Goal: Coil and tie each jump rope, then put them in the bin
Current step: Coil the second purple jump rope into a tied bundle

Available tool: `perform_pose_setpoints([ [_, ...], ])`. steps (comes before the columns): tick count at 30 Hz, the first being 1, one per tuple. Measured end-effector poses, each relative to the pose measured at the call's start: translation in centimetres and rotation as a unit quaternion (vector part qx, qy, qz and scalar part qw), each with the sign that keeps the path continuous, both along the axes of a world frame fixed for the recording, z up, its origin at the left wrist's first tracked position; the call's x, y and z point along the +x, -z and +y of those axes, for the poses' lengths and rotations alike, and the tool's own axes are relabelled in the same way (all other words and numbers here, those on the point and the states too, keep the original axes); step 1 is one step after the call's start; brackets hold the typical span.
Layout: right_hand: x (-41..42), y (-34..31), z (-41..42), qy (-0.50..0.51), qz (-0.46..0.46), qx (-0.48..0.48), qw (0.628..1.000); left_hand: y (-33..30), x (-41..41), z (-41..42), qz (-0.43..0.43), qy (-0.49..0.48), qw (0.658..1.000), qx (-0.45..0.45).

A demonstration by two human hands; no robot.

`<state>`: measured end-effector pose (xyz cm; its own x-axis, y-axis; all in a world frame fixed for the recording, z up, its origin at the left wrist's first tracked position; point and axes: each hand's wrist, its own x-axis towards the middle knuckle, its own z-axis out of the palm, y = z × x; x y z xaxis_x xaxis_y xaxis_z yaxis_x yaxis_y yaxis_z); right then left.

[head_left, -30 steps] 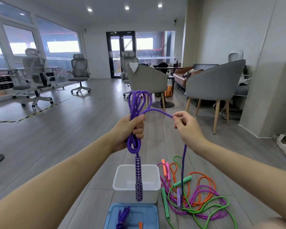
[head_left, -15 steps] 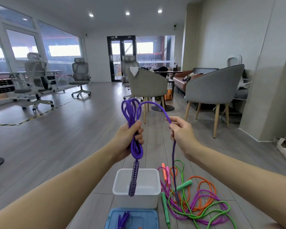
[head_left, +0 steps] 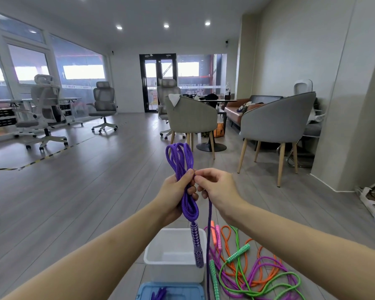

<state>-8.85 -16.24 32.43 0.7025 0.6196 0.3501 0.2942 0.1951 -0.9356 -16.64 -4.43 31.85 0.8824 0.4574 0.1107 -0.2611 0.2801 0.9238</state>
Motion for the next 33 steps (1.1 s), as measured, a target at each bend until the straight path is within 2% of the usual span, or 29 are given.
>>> perform_pose_setpoints([
  [6, -0.2, -0.5, -0.9, -0.080, 0.007, -0.039, 0.996, -0.5, -0.4, 1.1, -0.014, -0.058, 0.998, -0.004],
  [12, -0.7, -0.1, -2.0, -0.153, -0.031, -0.126, 0.980, -2.7, -0.7, 4.2, -0.096, -0.121, 0.973, -0.171],
  [15, -1.0, 0.1, -2.7, -0.200, -0.064, -0.168, 0.963, -3.3, -1.0, 6.4, -0.111, -0.145, 0.963, -0.200],
  [20, -0.7, 0.3, -3.3, -0.219, -0.132, -0.208, 0.944, -3.8, -2.5, 8.1, -0.066, -0.157, 0.979, -0.115],
  [26, 0.9, 0.6, -3.2, -0.103, -0.293, -0.238, 0.920, -3.0, -3.1, 5.8, 0.022, -0.070, 0.997, 0.016],
  [30, 1.6, 0.5, -2.8, -0.048, -0.365, -0.197, 0.909, -2.1, -3.2, 3.2, 0.071, -0.020, 0.993, 0.094],
  [33, 1.5, 0.3, -2.7, -0.016, -0.379, -0.149, 0.913, -1.4, -3.2, 1.4, 0.102, 0.041, 0.984, 0.142],
])
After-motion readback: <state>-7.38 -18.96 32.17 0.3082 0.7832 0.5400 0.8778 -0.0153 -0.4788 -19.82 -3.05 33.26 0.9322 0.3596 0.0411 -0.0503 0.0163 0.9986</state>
